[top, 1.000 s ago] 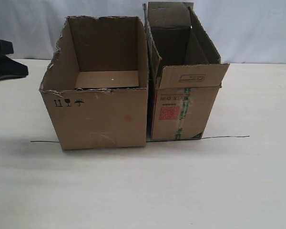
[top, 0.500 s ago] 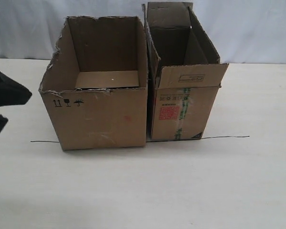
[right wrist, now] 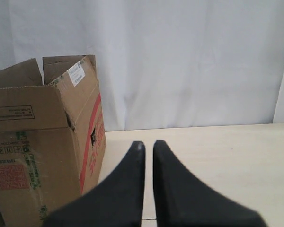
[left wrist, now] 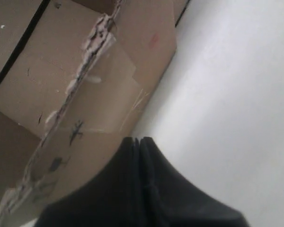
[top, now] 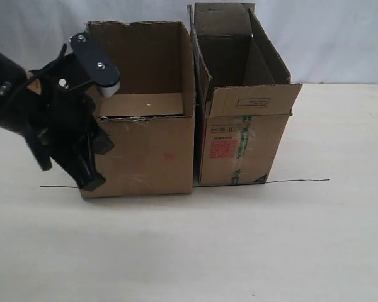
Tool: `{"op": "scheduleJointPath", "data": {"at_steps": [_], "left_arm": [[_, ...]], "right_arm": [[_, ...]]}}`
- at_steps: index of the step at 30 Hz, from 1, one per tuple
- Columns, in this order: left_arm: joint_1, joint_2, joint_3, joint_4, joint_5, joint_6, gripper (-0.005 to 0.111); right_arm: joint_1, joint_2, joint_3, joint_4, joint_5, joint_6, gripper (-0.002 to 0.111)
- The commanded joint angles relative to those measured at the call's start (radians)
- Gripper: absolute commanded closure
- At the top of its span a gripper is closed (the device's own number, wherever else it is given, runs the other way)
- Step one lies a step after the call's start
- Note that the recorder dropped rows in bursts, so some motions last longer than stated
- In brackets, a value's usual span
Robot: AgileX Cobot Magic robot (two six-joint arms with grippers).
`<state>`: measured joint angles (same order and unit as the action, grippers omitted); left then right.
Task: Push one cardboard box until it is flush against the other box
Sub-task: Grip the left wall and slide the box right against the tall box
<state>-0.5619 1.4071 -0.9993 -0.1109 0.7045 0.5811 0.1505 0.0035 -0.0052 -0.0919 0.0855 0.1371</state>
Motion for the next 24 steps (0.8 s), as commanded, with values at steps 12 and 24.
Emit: {"op": "scheduleJointPath", "data": {"at_steps": [12, 24], "left_arm": [[-0.009, 0.228, -0.166, 0.004, -0.065, -0.009, 0.107], [-0.009, 0.23, -0.166, 0.018, -0.133, -0.007, 0.107]], "right_arm": [[0.004, -0.004, 0.005, -0.001, -0.007, -0.005, 0.103], [0.004, -0.004, 0.005, -0.001, -0.007, -0.005, 0.103]]}}
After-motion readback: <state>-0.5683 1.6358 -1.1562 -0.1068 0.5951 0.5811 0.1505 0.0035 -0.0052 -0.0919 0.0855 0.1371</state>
